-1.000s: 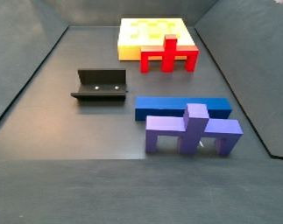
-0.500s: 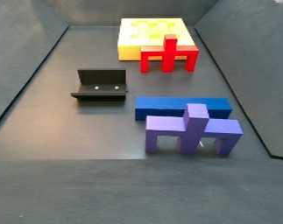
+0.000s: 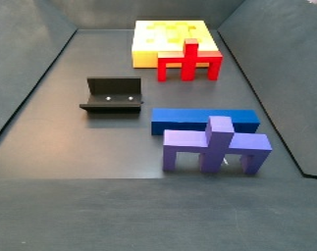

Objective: Pick up the green object. Move up. Move to above the board. Insert the green object.
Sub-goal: Insert the green object.

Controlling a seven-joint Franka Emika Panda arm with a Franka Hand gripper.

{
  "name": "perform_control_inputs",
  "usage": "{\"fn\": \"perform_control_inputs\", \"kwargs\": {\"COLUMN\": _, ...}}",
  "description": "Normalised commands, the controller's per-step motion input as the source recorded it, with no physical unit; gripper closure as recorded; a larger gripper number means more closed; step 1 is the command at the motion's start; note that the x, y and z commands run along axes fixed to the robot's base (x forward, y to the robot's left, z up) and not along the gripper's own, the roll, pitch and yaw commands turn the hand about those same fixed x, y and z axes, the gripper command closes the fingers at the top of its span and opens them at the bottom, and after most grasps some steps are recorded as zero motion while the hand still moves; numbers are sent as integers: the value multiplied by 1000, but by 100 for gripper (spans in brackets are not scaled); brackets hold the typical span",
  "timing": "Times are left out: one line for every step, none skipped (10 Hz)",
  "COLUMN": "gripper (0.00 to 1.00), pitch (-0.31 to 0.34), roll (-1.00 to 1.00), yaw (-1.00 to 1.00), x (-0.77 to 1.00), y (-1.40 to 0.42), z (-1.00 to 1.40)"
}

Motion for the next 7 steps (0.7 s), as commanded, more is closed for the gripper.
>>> {"fn": "perform_control_inputs", "kwargs": {"gripper": 100, "pitch": -83, "roll": -100, "yaw": 134, "x": -126, "y": -171, "z": -780}}
{"fn": "perform_control_inputs", "kwargs": {"gripper": 100, "pitch": -83, "roll": -81, "yaw": 183, "x": -74, "y": -151, "z": -811}}
{"fn": "perform_control_inputs", "kwargs": {"gripper": 100, "pitch": -83, "roll": -90, "yaw": 220, "x": -37, "y": -166, "z": -771}}
{"fn": "perform_control_inputs", "kwargs": {"gripper": 100, "pitch": -83, "roll": 0, "yaw": 171, "x": 17, "y": -191, "z": -649}}
{"fn": "perform_control_inputs", "kwargs": {"gripper": 100, "pitch": -57, "roll": 143, "yaw": 214, "x": 240, "y": -100, "z": -740}}
{"fn": "perform_control_inputs", "kwargs": {"gripper": 100, "pitch": -21, "roll": 240, "yaw": 169, "x": 131, "y": -74, "z": -623}}
{"fn": "perform_control_inputs", "kwargs": {"gripper": 100, "pitch": 0, "roll": 376, "yaw": 103, "x": 74, "y": -57, "z": -463}}
